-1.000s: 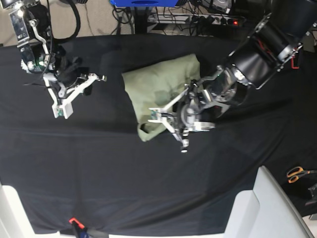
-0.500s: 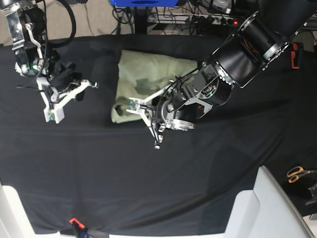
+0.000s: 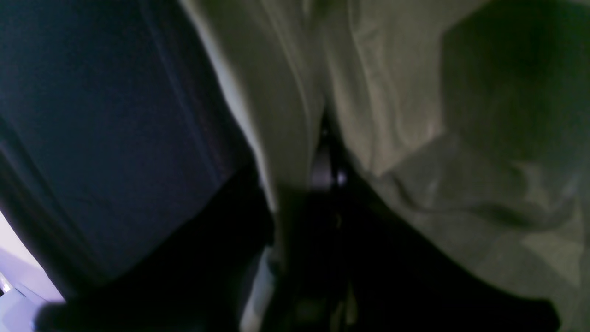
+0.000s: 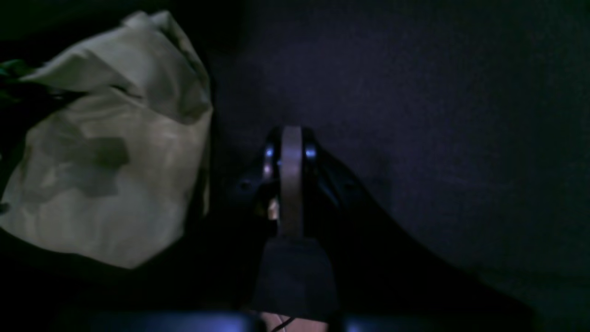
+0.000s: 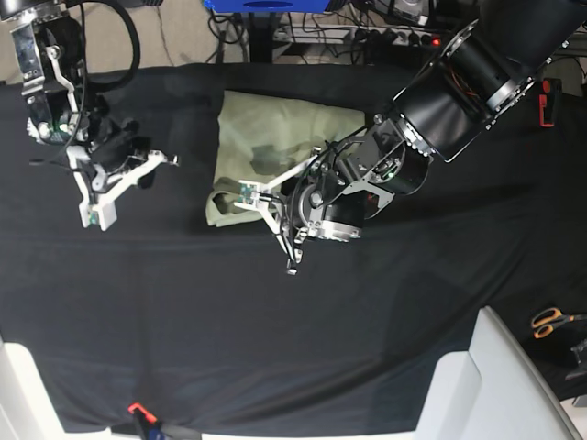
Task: Fold the T-shirt properly
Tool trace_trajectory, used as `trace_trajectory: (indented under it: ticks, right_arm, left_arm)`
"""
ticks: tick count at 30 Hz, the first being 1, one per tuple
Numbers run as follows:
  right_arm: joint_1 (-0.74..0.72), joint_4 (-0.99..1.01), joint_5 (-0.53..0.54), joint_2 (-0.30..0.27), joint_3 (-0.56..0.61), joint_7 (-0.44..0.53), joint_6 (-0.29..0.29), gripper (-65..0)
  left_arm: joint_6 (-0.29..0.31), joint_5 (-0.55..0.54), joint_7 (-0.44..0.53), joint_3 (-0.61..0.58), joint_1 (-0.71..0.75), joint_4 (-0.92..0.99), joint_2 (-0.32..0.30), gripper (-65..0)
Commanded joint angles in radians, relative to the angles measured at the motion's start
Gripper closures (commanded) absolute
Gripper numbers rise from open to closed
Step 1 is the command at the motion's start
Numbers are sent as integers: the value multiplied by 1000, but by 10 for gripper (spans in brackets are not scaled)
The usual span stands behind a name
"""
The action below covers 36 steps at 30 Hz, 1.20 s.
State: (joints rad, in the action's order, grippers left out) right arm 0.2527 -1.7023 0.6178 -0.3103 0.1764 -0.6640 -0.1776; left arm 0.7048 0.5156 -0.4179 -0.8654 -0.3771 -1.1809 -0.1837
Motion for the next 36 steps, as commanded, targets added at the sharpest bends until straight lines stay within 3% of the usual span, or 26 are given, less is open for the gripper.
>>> trace_trajectory:
  ticks: [1, 10, 25, 32, 36]
  right_arm:
    - [-6, -2, 1, -8, -7, 16, 3, 0]
    - [-14, 11, 1, -8, -7, 16, 3, 0]
    - [-20, 11, 1, -8, -7, 16, 3, 0]
    - [-20, 11, 1, -8, -5, 16, 3, 0]
    - [-20, 11, 1, -8, -5, 16, 3, 0]
  left_arm:
    - [-7, -1, 3, 8, -24, -18, 3, 0]
    - [-7, -1, -62, -4, -41, -21, 3, 0]
    - [-7, 7, -63, 5, -49, -14, 2, 0]
    - [-7, 7, -66, 7, -105, -23, 0, -418]
    - [-7, -1, -129, 7, -155, -43, 0, -645]
